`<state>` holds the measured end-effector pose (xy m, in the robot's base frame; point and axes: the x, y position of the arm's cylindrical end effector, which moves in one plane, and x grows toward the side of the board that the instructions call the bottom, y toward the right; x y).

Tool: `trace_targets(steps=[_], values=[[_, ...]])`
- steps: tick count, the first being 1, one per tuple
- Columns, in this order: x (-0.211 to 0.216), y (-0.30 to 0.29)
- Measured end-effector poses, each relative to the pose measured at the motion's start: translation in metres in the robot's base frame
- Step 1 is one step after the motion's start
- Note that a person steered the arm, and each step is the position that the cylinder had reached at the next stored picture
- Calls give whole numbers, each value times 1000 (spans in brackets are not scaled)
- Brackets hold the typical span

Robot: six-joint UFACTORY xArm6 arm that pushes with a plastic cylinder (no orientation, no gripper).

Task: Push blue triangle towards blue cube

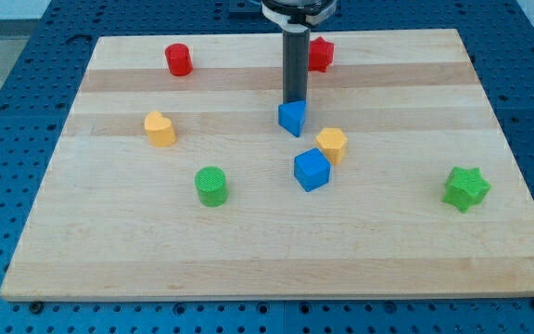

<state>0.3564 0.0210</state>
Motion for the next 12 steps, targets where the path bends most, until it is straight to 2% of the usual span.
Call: trace_targets(steps=[5, 12], values=[[3, 0], [37, 4]])
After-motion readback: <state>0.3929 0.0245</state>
